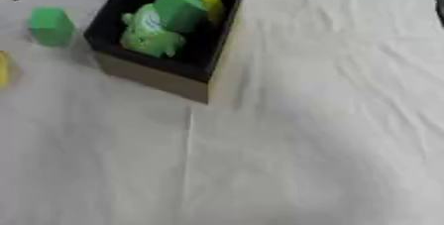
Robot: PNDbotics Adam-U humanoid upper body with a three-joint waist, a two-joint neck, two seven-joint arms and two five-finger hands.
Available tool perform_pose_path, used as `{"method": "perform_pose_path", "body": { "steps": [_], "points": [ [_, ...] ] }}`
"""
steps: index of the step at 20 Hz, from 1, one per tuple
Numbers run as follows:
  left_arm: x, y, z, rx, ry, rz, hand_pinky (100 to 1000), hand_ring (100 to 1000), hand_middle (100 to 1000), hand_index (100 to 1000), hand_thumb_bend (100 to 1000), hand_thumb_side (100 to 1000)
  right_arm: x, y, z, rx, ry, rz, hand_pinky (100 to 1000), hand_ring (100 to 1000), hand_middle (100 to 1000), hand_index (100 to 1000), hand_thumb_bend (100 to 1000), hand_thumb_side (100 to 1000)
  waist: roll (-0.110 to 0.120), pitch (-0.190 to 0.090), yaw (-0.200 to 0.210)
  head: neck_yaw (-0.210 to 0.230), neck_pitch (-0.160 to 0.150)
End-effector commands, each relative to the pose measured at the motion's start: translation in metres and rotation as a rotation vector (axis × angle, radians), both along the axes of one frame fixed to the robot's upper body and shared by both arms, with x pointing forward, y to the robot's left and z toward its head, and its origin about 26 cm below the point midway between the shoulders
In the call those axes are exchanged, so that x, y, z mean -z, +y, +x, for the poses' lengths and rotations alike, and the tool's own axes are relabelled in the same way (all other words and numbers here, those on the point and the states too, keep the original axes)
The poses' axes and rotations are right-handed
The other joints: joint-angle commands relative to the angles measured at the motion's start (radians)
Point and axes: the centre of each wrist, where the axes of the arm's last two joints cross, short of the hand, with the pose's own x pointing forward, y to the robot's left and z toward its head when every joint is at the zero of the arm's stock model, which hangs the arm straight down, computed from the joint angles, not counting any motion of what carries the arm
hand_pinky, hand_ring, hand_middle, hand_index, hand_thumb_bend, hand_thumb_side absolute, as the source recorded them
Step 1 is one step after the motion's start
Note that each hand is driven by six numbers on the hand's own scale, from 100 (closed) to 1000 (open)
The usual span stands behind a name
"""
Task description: Pick up objects on the table and place them in the box.
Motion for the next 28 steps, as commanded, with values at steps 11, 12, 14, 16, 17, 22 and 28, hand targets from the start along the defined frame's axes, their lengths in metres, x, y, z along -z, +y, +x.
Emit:
{"method": "perform_pose_path", "body": {
  "steps": [11,12,14,16,17,22,28],
  "points": [
    [-0.013,-0.001,0.007,-0.1,-0.111,0.068,833,918,844,847,570,100,-0.017,-0.002,-0.007,0.006,-0.05,-0.016,911,906,770,828,138,424,0.021,0.008,-0.02,0.038,-0.029],
    [-0.012,-0.002,0.008,-0.106,-0.107,0.073,833,918,843,847,567,100,-0.017,-0.002,-0.007,0.006,-0.051,-0.015,911,906,769,828,137,425,0.022,0.009,-0.022,0.041,-0.03],
    [-0.01,-0.003,0.012,-0.114,-0.1,0.076,833,918,843,846,564,100,-0.017,-0.001,-0.006,0.004,-0.051,-0.014,911,906,769,828,136,425,0.023,0.01,-0.025,0.046,-0.033],
    [-0.007,-0.004,0.016,-0.128,-0.096,0.081,833,918,843,845,564,100,-0.017,0.0,-0.006,0.0,-0.05,-0.014,911,906,769,828,137,426,0.024,0.012,-0.029,0.051,-0.036],
    [-0.006,-0.005,0.018,-0.135,-0.097,0.083,833,918,842,844,569,100,-0.017,0.0,-0.006,-0.001,-0.049,-0.015,911,906,769,828,136,426,0.025,0.012,-0.032,0.053,-0.038],
    [0.001,-0.006,0.026,-0.15,-0.102,0.064,830,915,839,842,568,100,-0.018,0.001,-0.006,-0.006,-0.051,-0.013,912,906,769,828,136,427,0.028,0.017,-0.043,0.062,-0.044],
    [0.006,-0.007,0.029,-0.145,-0.094,0.053,806,883,791,795,514,100,-0.017,0.001,-0.005,-0.004,-0.049,-0.01,912,906,768,828,135,430,0.031,0.022,-0.049,0.065,-0.045]
  ]
}}
